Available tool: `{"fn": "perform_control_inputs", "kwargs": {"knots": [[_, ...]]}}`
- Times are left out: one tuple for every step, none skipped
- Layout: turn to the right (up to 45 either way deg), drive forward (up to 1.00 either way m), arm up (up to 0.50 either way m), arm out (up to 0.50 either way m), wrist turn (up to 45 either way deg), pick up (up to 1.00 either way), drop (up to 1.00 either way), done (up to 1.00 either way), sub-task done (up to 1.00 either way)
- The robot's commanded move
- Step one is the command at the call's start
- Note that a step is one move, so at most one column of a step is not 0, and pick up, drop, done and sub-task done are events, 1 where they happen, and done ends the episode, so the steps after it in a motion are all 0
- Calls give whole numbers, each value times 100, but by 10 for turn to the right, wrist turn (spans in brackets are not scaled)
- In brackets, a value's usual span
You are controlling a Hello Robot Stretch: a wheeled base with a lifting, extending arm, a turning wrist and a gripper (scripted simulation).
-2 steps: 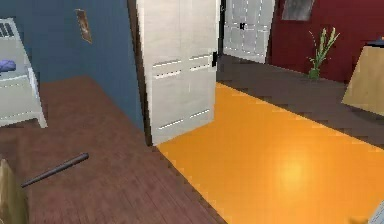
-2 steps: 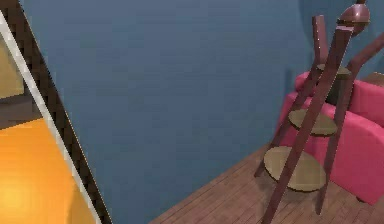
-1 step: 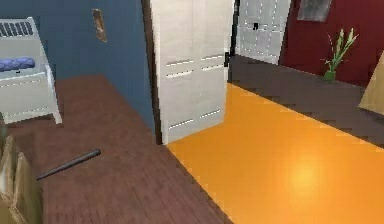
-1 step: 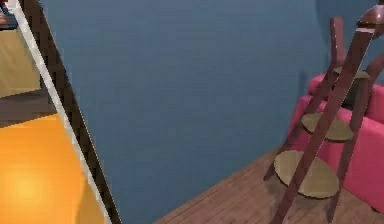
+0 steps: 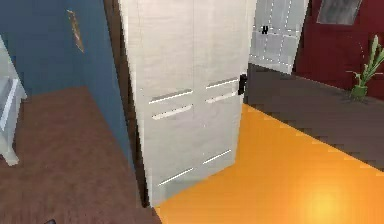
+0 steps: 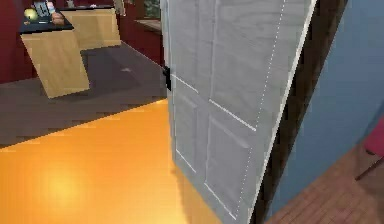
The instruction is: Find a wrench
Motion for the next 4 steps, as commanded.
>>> {"fn": "perform_control_inputs", "kwargs": {"knots": [[450, 0, 0, 0, 0, 0, 0, 0, 0], [90, 0, 0, 0, 0, 0, 0, 0, 0], [0, 100, 0, 0, 0, 0, 0, 0, 0], [30, 0, 0, 0, 0, 0, 0, 0, 0]]}}
